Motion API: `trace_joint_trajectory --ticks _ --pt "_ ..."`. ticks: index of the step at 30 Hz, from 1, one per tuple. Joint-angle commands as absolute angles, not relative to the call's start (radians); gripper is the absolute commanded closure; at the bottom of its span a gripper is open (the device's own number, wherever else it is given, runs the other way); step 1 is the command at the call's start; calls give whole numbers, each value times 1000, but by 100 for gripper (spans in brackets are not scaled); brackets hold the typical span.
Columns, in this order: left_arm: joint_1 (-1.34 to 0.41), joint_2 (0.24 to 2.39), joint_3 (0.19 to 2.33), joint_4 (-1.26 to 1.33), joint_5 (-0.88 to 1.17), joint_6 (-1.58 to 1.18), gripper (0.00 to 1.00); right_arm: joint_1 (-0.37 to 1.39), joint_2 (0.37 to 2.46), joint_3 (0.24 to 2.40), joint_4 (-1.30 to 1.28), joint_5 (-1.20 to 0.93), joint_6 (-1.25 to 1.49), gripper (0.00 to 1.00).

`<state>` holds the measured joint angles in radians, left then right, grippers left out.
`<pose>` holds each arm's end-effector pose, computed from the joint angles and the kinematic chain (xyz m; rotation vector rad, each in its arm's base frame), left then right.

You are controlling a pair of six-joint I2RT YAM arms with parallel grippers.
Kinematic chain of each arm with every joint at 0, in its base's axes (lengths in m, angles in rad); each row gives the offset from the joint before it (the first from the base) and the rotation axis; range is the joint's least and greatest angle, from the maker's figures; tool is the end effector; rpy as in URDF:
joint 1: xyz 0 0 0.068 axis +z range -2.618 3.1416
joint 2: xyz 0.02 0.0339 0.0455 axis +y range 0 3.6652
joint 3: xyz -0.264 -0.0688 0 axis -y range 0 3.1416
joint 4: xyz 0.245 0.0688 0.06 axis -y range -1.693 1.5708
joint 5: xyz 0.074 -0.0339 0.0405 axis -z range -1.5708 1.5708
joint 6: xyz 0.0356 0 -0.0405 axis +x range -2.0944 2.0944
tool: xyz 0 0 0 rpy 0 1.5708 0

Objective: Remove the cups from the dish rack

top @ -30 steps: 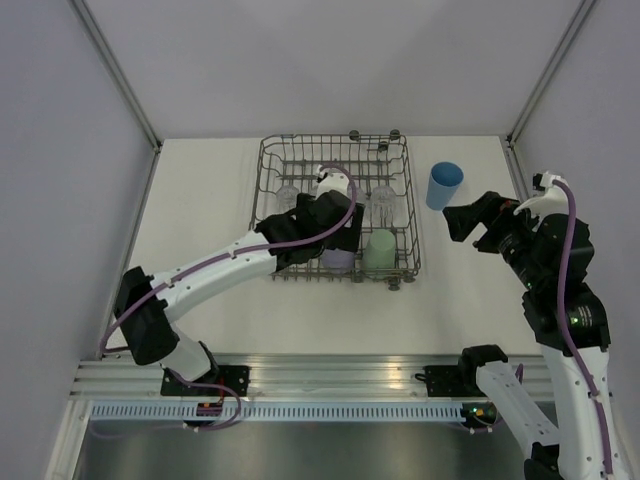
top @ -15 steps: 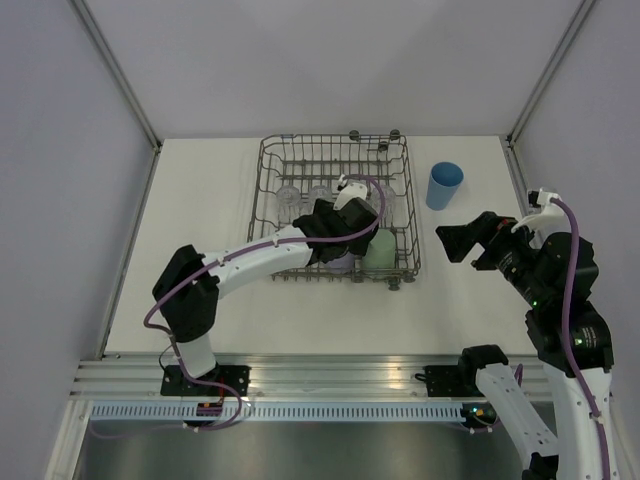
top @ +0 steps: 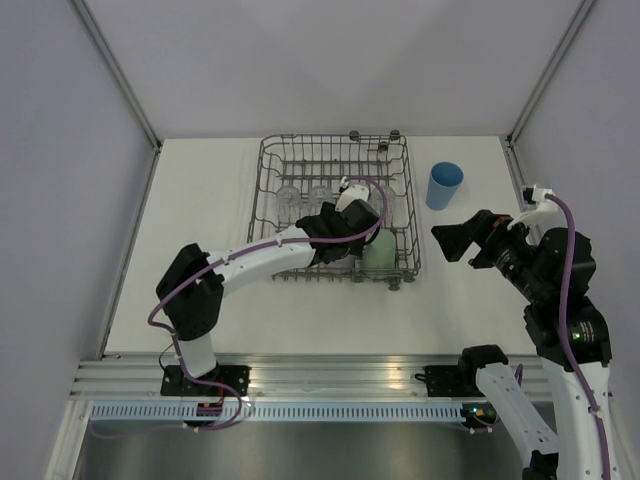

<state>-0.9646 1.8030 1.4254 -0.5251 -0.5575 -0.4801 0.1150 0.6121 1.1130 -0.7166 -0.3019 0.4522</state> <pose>0.2406 -0.3140 0.2541 0.3284 2.2765 -0.0337 0.0937 0.0215 0.4124 0.0855 1.8254 0.6733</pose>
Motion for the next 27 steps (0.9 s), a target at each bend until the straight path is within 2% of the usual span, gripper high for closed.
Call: trace_joint_trajectory --ticks 1,3,4,6,8,10,14,18,21,27 --pt "-966 1715 1427 -511 -565 -488 64 114 612 1098 -672 -325 436 2" --pt "-966 1680 1430 -521 -569 -483 72 114 611 1083 -660 -339 431 2" --pt "-966 1663 1431 -526 -575 -483 81 114 611 1078 -652 -339 436 2" --pt "-968 1617 1433 -538 -581 -482 83 114 611 1057 -640 -344 451 2" --pt "-966 1562 1436 -546 -587 -480 94 113 612 1023 -609 -366 463 2" --pt "-966 1525 1433 -551 -589 -483 98 114 615 973 -549 -434 482 2" --pt "-966 1410 1425 -551 -551 -512 98 114 661 898 -428 -616 517 2" --pt "-968 1287 1387 -488 -445 -514 98 114 681 809 -136 -800 665 2" --pt "-968 1171 1304 -358 -356 -535 98 115 673 736 109 -902 808 2" --pt "-969 959 1114 -45 -175 -635 98 127 718 647 434 -966 1058 2"
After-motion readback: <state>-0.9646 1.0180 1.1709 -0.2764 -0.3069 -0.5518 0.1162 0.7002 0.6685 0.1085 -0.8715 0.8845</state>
